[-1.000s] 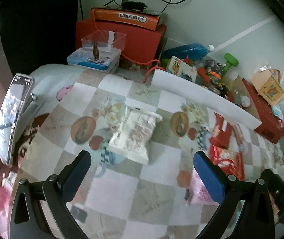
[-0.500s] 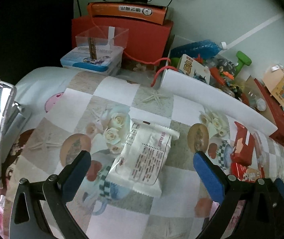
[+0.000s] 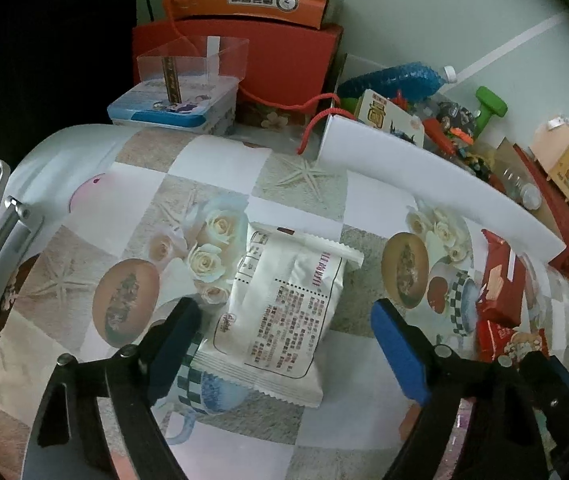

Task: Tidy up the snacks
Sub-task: 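Grasp the white printed biscuit bag with the left gripper while the right grasps the red chip bag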

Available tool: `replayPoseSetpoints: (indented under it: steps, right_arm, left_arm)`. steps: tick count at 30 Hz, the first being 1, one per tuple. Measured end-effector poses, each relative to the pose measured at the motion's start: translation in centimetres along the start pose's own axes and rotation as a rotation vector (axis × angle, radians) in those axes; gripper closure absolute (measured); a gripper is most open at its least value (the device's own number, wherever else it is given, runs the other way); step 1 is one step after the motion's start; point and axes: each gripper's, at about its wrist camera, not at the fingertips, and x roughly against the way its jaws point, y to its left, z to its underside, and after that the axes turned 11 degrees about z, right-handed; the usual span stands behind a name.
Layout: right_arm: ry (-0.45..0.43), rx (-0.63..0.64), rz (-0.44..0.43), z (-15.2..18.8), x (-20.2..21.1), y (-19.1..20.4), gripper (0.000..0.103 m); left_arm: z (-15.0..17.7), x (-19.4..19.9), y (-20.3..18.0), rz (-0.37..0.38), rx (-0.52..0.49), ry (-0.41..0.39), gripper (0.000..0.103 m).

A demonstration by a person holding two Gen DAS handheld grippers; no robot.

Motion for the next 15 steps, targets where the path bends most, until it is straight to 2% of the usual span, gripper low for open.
replayPoseSetpoints:
  steps: [4,11,13,15]
  right_arm:
    - [0.021,0.003,-0.006,0.2,-0.6,0.1,0.016]
    - [0.043,-0.007,-0.022,0.5,-1.5,0.2,0.020]
    - [0.046,-0.009,-0.026,0.6,-1.6,0.2,0.021]
    - [0.043,-0.009,-0.026,0.5,-1.6,0.2,0.023]
  left_arm:
    - [0.1,-0.1,-0.2,-0.004,-0.012,-0.002,0.015]
    - [0.1,-0.2,-0.2,-0.009,-0.023,-0.005,0.017]
    - [0.1,-0.2,-0.2,-0.022,-0.029,-0.009,0.032]
    - [0.1,-0.2,-0.2,-0.030,-0.034,-0.011,0.036]
